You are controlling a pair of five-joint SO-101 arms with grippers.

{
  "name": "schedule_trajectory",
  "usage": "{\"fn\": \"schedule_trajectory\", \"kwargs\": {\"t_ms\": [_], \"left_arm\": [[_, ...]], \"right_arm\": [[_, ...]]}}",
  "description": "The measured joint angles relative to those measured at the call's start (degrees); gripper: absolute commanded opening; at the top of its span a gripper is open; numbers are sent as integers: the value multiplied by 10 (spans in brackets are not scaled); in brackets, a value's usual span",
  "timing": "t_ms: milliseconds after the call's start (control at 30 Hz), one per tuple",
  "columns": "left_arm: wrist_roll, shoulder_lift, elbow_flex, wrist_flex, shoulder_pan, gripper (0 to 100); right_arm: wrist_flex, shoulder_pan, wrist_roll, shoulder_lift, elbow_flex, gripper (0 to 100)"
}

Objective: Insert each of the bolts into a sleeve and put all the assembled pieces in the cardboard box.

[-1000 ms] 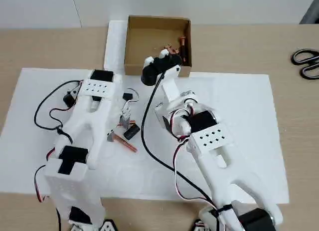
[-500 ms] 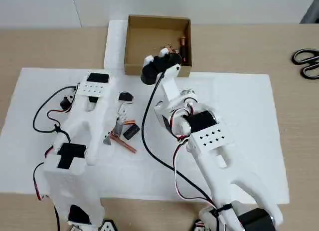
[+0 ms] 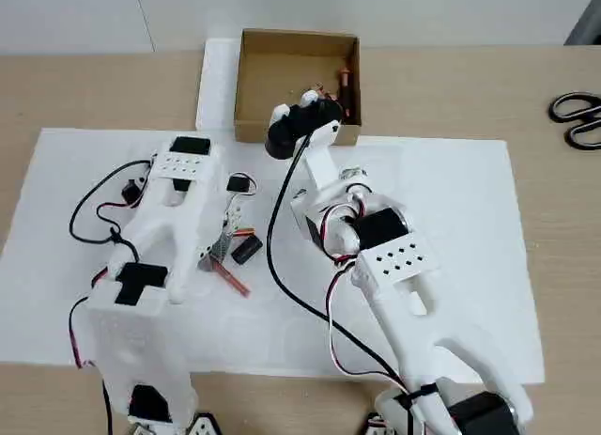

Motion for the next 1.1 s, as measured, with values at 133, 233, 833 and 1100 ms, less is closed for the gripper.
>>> {"fn": "schedule_trajectory", "kwargs": {"t_ms": [133,233,833,1100], "left_arm": [[-13,5,-9,5,0,6],[-24,-13,-6,7,-1,6],[-265,-355,-31,30,-71,6],[-351,-355,-31,30,-287,6]], "right_arm": [[0,0,0,0,-1,263],[27,0,0,0,-31,263],[216,-68,148,181,-346,262],[260,-75,276,285,-415,262]]}}
